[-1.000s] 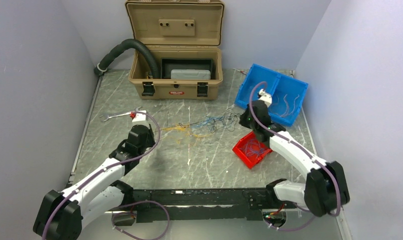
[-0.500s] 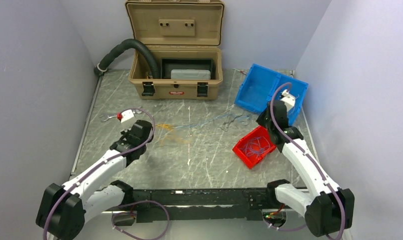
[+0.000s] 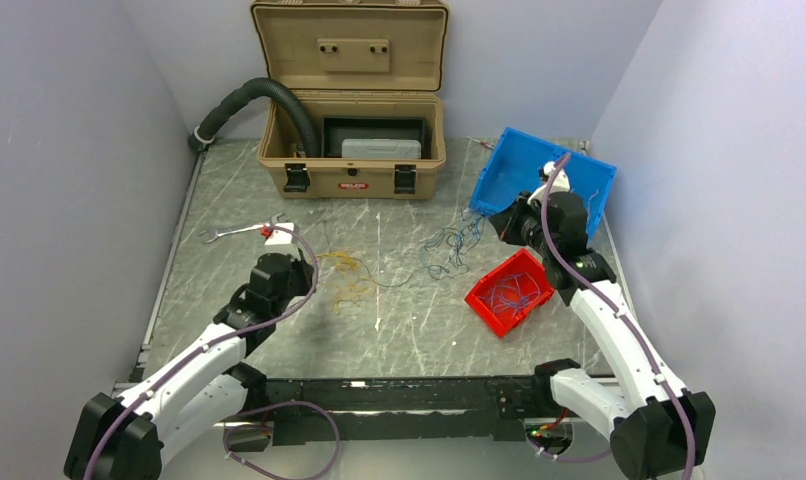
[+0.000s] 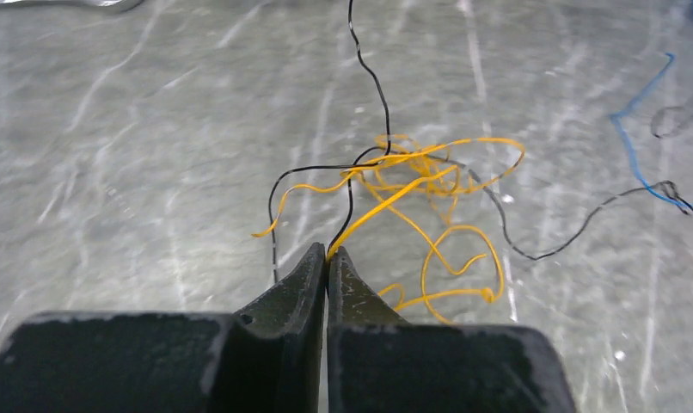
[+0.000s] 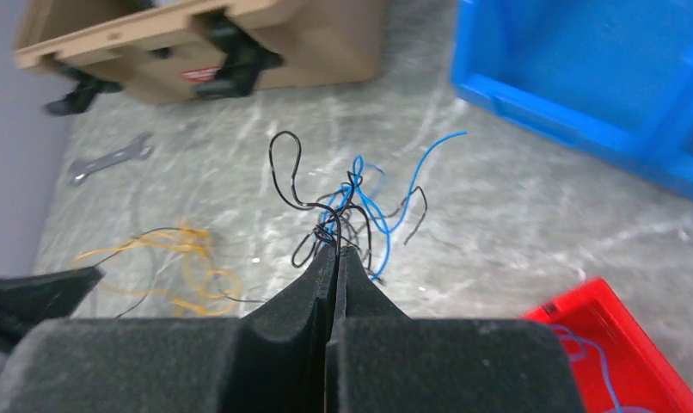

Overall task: Untangle the cables
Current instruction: Untie the cable.

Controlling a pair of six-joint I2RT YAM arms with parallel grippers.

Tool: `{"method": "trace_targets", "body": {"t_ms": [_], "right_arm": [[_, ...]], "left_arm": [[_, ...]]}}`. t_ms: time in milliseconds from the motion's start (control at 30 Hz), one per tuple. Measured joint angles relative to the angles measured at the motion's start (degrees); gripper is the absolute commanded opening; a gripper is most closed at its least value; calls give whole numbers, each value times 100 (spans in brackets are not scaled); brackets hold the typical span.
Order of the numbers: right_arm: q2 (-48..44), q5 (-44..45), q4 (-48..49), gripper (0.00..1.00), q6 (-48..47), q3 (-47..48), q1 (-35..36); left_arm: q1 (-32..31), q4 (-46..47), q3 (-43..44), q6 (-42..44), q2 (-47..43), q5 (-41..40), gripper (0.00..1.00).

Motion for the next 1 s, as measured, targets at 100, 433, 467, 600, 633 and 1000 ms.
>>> {"method": "trace_targets", "body": {"t_ms": [100,433,467,600,633,1000], "right_arm": [[142,-549,-4,0,-114,415,90],[474,-1661,9,0,-199,1602,308],[507,-1707,11,0,-199,1644,328],[713,-1853,-76,0,-216,1818,474],[776,-1873,-122,0,-234,1880,535],[1176,-1849,-675,0,-496,2653,1357]], "left_arm": [[-2,391,-131,258,-149,573,14],[-26,1322,-323,660,-332,1816,65],[-26,1386,-365,706,-376,1888,71],[-33,1674,-546,752,-627,2236,87],[-37,1738,-588,763,-680,2304,89],[-90,2505,-892,804,-949,2973,99]]}}
